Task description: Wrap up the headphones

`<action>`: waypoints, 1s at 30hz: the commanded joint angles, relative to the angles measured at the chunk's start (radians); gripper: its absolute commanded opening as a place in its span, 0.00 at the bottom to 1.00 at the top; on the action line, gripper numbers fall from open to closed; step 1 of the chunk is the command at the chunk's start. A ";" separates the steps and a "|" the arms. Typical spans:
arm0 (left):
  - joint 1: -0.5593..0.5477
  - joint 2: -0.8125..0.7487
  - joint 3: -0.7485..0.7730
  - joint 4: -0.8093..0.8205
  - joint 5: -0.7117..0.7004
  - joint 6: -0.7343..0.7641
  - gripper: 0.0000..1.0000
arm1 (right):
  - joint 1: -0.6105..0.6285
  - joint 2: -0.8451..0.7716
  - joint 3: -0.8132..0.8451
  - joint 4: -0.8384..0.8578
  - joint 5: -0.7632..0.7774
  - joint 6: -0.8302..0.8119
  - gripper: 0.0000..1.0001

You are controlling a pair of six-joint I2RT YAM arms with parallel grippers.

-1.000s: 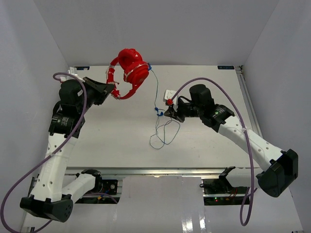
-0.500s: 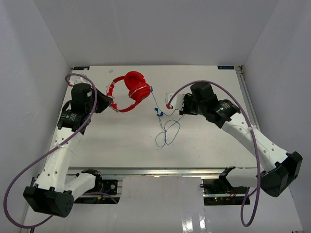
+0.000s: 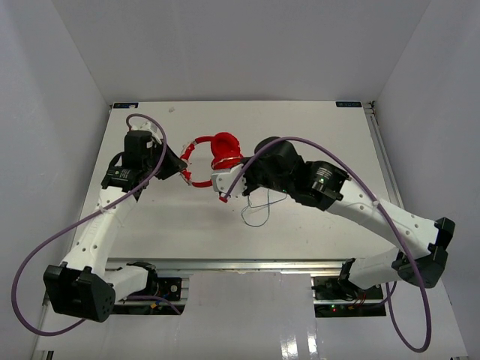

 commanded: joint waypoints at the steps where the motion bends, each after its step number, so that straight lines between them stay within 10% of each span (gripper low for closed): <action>1: -0.004 -0.049 -0.009 0.051 0.092 0.086 0.00 | 0.019 0.073 0.088 0.062 0.113 -0.094 0.08; 30: -0.033 -0.191 -0.167 0.066 0.270 0.291 0.00 | -0.025 0.229 0.259 -0.040 -0.038 0.155 0.08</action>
